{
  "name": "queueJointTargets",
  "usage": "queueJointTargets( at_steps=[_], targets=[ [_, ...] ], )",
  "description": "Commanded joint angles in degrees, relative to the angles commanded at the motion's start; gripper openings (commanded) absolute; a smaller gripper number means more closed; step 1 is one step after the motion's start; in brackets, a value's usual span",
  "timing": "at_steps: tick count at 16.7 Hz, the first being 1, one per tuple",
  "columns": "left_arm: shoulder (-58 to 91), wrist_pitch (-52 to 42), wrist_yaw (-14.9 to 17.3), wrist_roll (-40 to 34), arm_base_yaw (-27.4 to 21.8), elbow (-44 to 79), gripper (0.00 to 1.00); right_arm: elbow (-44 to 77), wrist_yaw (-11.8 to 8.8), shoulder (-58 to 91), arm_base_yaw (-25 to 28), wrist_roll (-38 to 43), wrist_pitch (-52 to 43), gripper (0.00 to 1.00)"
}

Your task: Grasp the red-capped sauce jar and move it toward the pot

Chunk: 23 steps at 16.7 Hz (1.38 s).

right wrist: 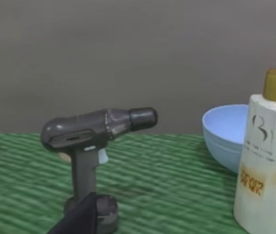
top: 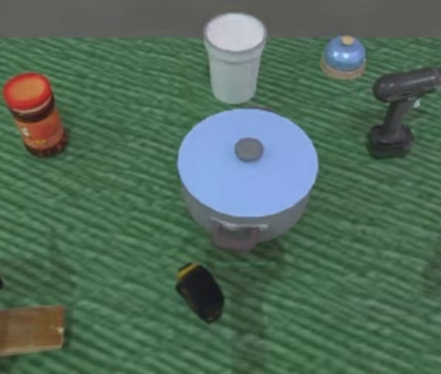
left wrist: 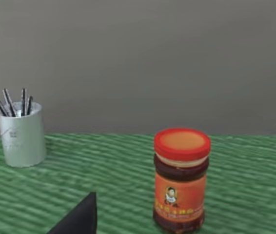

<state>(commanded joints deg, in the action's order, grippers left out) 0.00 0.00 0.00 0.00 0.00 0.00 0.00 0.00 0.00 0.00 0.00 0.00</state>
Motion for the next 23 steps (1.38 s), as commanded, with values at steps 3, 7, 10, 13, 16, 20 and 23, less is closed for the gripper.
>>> queueJointTargets(
  at_steps=[3, 7, 10, 13, 16, 20, 23],
  targets=[
    [0.3, -0.3, 0.0, 0.1, 0.0, 0.4, 1.0, 0.0, 0.0, 0.0, 0.0, 0.0, 0.0, 1.0],
    [5.8, -5.1, 0.7, 1.2, 0.0, 6.7, 1.0, 0.0, 0.0, 0.0, 0.0, 0.0, 0.0, 1.0],
    [14.1, -11.3, 1.8, 3.1, -0.4, 16.5, 1.0, 0.0, 0.0, 0.0, 0.0, 0.0, 0.0, 1.0],
    [25.2, -18.3, 3.3, 5.7, -0.9, 30.2, 1.0, 0.0, 0.0, 0.0, 0.0, 0.0, 0.0, 1.0],
    [38.5, -25.2, 4.8, 8.9, -1.6, 47.1, 1.0, 0.0, 0.0, 0.0, 0.0, 0.0, 0.0, 1.0],
    [58.5, -34.0, 6.2, 13.7, -2.2, 72.7, 1.0, 0.0, 0.0, 0.0, 0.0, 0.0, 0.0, 1.0],
    [74.8, -40.7, 6.7, 17.1, -2.5, 92.3, 1.0, 0.0, 0.0, 0.0, 0.0, 0.0, 0.0, 1.0]
  ],
)
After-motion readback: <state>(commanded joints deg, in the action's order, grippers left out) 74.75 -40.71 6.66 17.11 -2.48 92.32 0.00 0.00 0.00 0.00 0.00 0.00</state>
